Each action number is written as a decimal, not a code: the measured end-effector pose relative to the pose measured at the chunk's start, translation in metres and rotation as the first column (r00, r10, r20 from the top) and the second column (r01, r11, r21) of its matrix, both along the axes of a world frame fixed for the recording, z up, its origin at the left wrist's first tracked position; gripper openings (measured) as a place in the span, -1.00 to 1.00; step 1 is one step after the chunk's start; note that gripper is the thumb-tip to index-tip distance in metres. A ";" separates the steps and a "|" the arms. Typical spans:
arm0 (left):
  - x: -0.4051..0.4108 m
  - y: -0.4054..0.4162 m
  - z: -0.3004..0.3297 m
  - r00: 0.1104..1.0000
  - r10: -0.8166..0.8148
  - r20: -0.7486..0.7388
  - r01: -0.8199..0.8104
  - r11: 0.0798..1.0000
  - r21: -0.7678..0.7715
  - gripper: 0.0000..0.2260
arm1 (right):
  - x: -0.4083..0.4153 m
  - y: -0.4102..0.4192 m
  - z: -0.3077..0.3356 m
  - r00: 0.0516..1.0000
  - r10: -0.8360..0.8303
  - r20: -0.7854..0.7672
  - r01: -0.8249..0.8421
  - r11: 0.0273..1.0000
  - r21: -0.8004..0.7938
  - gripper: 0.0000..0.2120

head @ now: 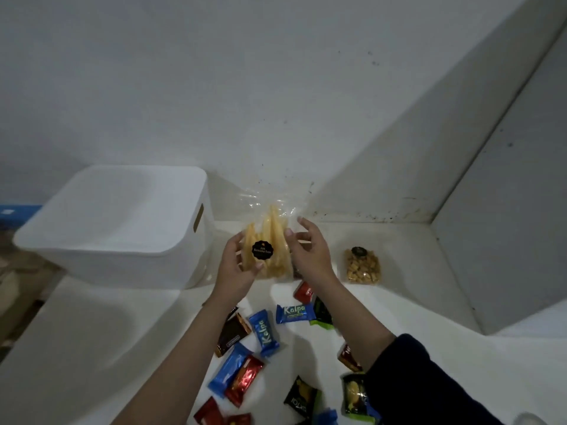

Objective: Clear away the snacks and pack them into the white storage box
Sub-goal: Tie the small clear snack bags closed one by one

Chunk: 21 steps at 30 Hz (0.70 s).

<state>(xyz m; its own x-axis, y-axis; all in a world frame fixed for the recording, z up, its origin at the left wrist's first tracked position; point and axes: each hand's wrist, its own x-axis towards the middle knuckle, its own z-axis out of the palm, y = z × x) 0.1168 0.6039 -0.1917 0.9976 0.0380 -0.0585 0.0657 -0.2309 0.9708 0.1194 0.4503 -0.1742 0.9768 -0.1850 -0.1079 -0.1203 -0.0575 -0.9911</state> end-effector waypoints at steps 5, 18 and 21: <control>-0.038 -0.035 0.043 0.987 -0.136 0.086 0.140 0.989 -0.042 -0.42 | -0.031 -0.049 0.068 0.931 -0.265 0.252 0.243 0.963 0.118 -0.93; -0.083 -0.085 0.153 0.991 -0.071 0.114 0.089 0.984 -0.155 -0.56 | -0.120 -0.117 0.142 0.841 -0.180 0.510 0.154 0.984 0.093 -0.87; -0.091 -0.090 0.161 0.990 -0.106 0.095 0.123 0.974 -0.192 -0.72 | -0.131 -0.123 0.142 0.836 -0.208 0.507 0.142 0.976 0.165 -0.84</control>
